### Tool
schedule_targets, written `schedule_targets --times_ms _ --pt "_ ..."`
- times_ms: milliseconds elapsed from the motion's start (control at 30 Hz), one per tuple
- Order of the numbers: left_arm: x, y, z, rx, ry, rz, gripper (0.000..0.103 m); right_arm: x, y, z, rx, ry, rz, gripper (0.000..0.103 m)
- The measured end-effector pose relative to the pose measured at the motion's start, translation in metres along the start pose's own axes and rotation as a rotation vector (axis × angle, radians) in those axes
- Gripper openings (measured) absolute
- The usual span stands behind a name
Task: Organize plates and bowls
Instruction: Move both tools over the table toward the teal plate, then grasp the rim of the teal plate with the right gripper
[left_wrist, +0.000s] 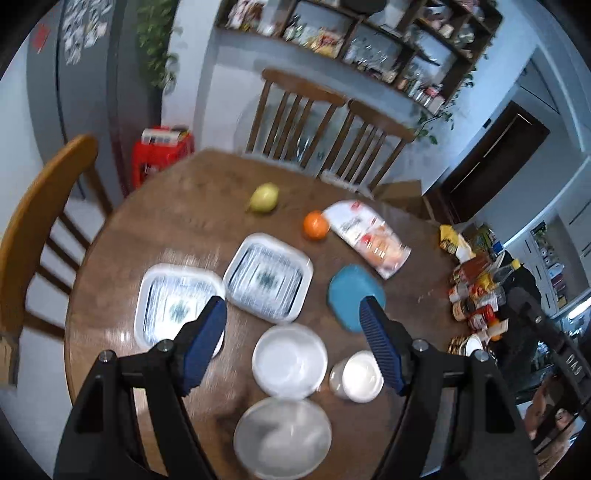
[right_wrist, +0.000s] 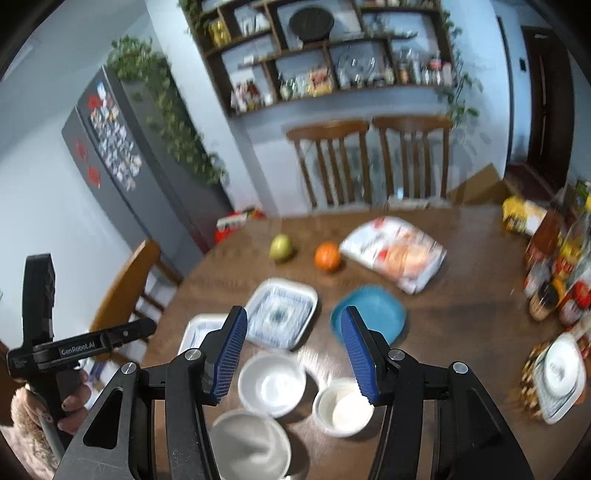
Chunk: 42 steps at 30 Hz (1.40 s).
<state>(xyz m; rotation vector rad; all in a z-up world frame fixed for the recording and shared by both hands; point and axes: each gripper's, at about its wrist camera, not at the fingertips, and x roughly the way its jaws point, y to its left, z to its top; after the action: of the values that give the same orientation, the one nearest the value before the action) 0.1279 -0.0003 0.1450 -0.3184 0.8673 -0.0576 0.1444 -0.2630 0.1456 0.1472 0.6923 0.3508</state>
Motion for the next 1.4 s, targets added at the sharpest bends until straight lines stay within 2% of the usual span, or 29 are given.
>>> schedule_targets --times_ms 100,167,267,333,367,467,567,667,700,800,967,1100,1200,1267,1333,1400 --pt "0.031 -0.015 0.019 0.011 0.066 -0.028 0.073 0.003 -0.009 0.03 0.007 -0.025 -0.06 0.055" --pt "0.061 -0.027 0.027 0.022 0.109 -0.004 0.073 0.014 -0.017 0.042 0.013 -0.029 -0.119 0.055" --pt "0.106 -0.039 0.03 0.037 0.156 0.033 0.073 0.04 -0.033 0.05 0.037 0.001 -0.133 0.055" --pt "0.132 -0.041 0.028 0.023 0.213 0.016 0.072 0.06 -0.046 0.05 0.066 0.027 -0.141 0.055" --pt "0.154 -0.045 0.024 0.012 0.253 0.005 0.068 0.074 -0.054 0.048 0.077 0.046 -0.14 0.055" --pt "0.201 -0.054 0.014 0.017 0.341 0.043 0.061 0.116 -0.08 0.031 0.116 0.116 -0.145 0.055" --pt "0.232 -0.064 0.007 0.037 0.375 0.051 0.061 0.159 -0.107 0.009 0.164 0.193 -0.153 0.055" --pt "0.267 -0.065 -0.003 0.043 0.427 0.096 0.06 0.194 -0.132 -0.014 0.234 0.261 -0.162 0.055" --pt "0.273 -0.065 -0.006 0.038 0.44 0.098 0.06 0.204 -0.14 -0.022 0.252 0.282 -0.162 0.055" --pt "0.295 -0.062 -0.01 0.021 0.464 0.097 0.059 0.23 -0.152 -0.038 0.284 0.332 -0.178 0.043" --pt "0.314 -0.066 -0.017 0.04 0.483 0.099 0.051 0.252 -0.17 -0.055 0.334 0.353 -0.191 0.042" --pt "0.326 -0.064 -0.02 0.039 0.499 0.098 0.049 0.26 -0.175 -0.06 0.332 0.359 -0.218 0.042" --pt "0.333 -0.063 -0.021 0.033 0.513 0.089 0.049 0.267 -0.177 -0.065 0.34 0.371 -0.194 0.042" --pt "0.34 -0.063 -0.023 0.043 0.522 0.095 0.044 0.271 -0.178 -0.067 0.348 0.378 -0.191 0.038" --pt "0.351 -0.066 -0.026 0.059 0.523 0.097 0.036 0.273 -0.179 -0.071 0.359 0.384 -0.178 0.03" --pt "0.351 -0.064 -0.033 0.067 0.525 0.098 0.029 0.276 -0.178 -0.074 0.365 0.391 -0.169 0.028"
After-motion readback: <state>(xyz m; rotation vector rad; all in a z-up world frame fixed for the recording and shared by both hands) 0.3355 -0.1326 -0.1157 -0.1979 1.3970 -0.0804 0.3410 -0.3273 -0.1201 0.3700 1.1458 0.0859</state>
